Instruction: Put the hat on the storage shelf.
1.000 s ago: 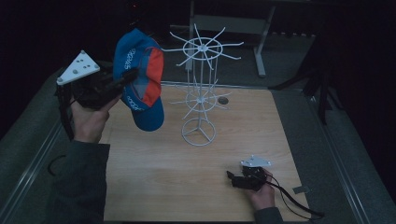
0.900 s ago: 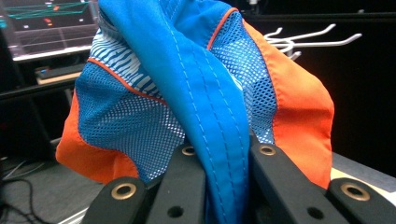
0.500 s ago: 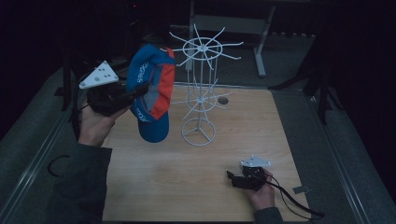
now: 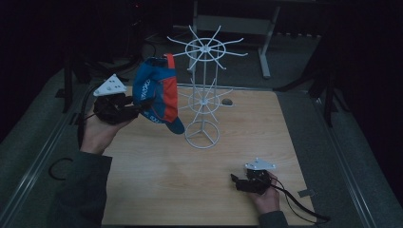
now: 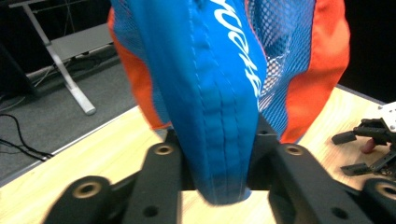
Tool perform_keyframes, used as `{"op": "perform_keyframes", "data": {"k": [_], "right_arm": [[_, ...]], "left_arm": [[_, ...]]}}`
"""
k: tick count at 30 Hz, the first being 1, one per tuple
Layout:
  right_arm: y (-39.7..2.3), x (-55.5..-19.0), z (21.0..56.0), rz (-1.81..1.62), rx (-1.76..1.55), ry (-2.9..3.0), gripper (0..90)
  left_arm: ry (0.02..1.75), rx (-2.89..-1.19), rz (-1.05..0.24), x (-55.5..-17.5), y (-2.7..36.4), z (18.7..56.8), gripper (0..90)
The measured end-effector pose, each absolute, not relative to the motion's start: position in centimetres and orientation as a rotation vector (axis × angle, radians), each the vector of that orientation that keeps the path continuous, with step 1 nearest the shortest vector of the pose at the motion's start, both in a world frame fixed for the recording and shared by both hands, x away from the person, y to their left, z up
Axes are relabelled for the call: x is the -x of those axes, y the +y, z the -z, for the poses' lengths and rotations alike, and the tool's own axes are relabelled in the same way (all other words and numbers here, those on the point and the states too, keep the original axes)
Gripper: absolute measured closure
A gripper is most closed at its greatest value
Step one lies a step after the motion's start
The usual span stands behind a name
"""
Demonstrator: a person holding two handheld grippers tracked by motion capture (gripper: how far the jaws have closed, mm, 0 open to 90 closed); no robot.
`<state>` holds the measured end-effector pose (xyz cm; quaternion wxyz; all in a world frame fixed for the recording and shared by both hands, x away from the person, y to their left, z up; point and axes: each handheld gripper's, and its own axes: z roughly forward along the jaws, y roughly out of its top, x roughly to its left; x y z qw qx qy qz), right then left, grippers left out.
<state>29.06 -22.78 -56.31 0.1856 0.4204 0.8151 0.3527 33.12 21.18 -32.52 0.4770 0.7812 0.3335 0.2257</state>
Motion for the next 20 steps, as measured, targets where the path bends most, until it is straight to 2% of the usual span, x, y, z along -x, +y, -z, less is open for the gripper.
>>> {"op": "perform_keyframes", "data": {"k": [3,11,20], "right_arm": [[-22.8,-29.1,56.3,-0.993,-1.183,2.297,23.5],[-22.8,-29.0,56.3,-0.994,-1.183,2.297,23.5],[-22.8,-29.0,56.3,-0.995,-1.185,2.296,23.4]], "left_arm": [[0.83,-1.898,-0.554,-33.0,21.3,32.5,59.6],[0.867,-1.865,-0.593,-32.1,21.7,32.7,44.7],[0.947,-1.83,-0.567,-31.7,22.6,34.7,43.4]]}}
